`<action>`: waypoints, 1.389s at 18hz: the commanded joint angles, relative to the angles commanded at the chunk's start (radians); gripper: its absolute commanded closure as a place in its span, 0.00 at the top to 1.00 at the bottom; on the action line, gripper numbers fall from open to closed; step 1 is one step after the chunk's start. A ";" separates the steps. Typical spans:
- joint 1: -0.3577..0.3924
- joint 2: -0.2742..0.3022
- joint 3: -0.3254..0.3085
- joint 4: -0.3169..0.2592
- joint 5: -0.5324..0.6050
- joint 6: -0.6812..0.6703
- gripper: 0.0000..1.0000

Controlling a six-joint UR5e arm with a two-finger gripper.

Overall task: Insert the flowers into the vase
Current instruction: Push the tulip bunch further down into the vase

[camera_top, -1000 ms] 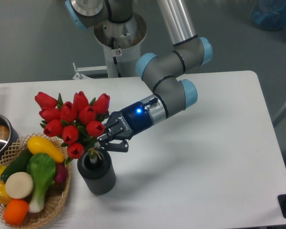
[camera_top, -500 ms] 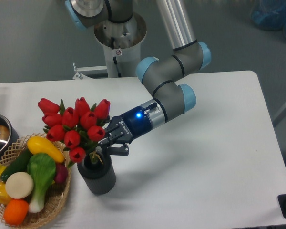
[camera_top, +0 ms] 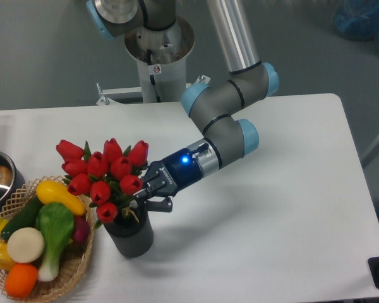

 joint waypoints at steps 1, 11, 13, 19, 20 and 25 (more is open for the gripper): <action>0.000 -0.002 0.000 0.000 0.000 0.000 0.19; 0.003 -0.021 0.000 0.000 0.000 0.028 0.20; 0.003 -0.025 0.000 0.000 0.000 0.028 0.22; 0.000 -0.023 -0.009 0.000 0.000 0.043 0.23; 0.000 -0.023 -0.009 0.000 0.000 0.043 0.23; 0.000 -0.021 -0.015 0.000 0.000 0.044 0.25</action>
